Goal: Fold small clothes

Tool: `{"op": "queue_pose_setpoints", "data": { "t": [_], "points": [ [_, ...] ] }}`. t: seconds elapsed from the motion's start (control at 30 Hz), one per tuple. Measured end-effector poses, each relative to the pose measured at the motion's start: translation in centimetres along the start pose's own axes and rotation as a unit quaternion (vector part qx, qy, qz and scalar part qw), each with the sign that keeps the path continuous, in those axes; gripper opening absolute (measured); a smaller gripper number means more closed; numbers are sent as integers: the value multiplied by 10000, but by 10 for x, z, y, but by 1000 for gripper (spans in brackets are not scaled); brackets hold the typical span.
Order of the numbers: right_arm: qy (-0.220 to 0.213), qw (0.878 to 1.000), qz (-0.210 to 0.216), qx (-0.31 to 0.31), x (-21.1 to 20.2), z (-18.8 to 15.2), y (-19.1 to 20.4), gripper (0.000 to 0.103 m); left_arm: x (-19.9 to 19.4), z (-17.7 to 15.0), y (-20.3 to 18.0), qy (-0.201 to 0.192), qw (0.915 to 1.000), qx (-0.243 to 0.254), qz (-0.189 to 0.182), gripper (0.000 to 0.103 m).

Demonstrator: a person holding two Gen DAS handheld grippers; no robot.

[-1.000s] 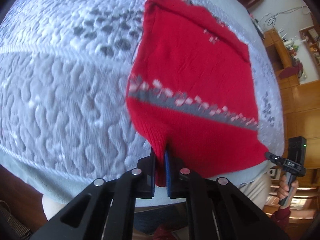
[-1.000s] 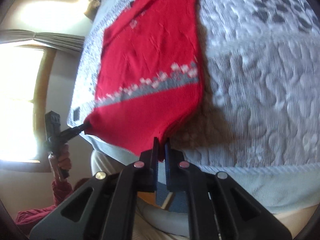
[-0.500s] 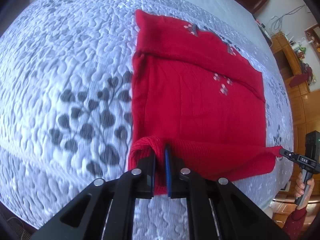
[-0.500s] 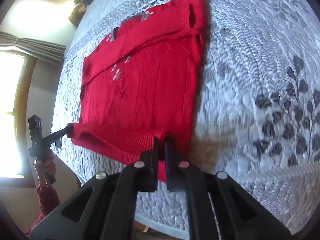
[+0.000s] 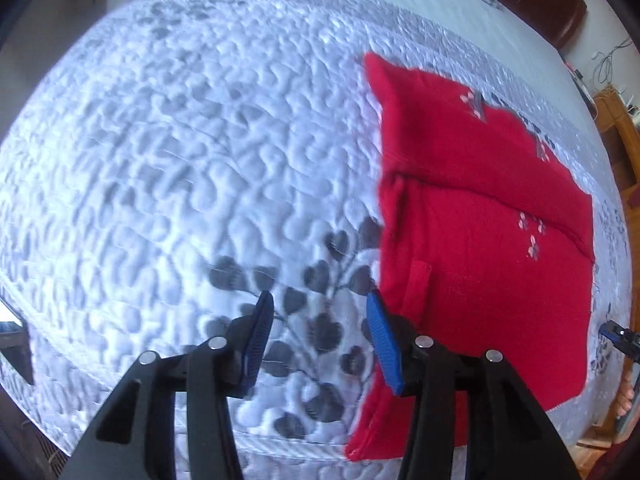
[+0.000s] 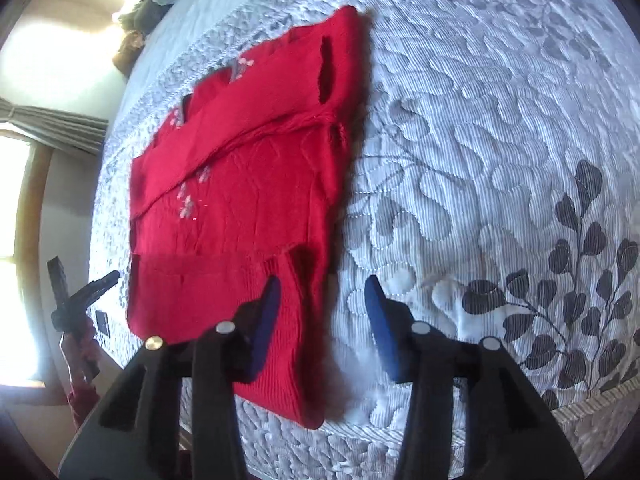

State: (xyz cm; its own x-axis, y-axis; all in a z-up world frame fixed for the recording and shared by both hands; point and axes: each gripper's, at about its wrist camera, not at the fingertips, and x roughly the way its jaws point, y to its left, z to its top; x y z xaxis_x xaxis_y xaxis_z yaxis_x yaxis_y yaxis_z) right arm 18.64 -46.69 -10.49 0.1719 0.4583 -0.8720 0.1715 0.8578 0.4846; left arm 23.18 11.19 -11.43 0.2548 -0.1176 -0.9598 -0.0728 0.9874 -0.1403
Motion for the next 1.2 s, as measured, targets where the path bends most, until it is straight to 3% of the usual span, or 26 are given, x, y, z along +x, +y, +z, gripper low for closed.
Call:
{"op": "queue_pose_setpoints", "data": {
  "t": [0.1,0.2,0.33,0.77,0.87,0.9,0.93,1.1,1.2],
  "points": [
    [-30,9991,229,-364,-7,-2,11,46,-8,0,-8,-165,9994,312,-59,49],
    [52,9972,197,-721,-1,0,30,48,-6,-1,-32,-167,9964,813,-146,49],
    [366,9945,84,-981,19,4,45,48,6,1,-64,-155,9908,1344,44,49],
    [897,9926,33,-822,58,18,43,45,29,13,-63,235,9892,1409,-330,51],
    [980,9913,113,-872,63,14,44,24,30,12,-61,278,9892,1390,-360,51],
    [991,9911,75,-884,65,13,45,9,31,10,-60,279,9892,1399,-335,51],
    [986,9911,31,-898,66,12,46,5,31,9,-60,271,9891,1410,-332,50],
    [896,9920,50,-892,64,11,45,5,26,5,-62,197,9861,1579,-474,51],
    [911,9919,-118,-877,67,11,42,11,33,4,-66,231,9847,1720,-131,51]
  ]
}}
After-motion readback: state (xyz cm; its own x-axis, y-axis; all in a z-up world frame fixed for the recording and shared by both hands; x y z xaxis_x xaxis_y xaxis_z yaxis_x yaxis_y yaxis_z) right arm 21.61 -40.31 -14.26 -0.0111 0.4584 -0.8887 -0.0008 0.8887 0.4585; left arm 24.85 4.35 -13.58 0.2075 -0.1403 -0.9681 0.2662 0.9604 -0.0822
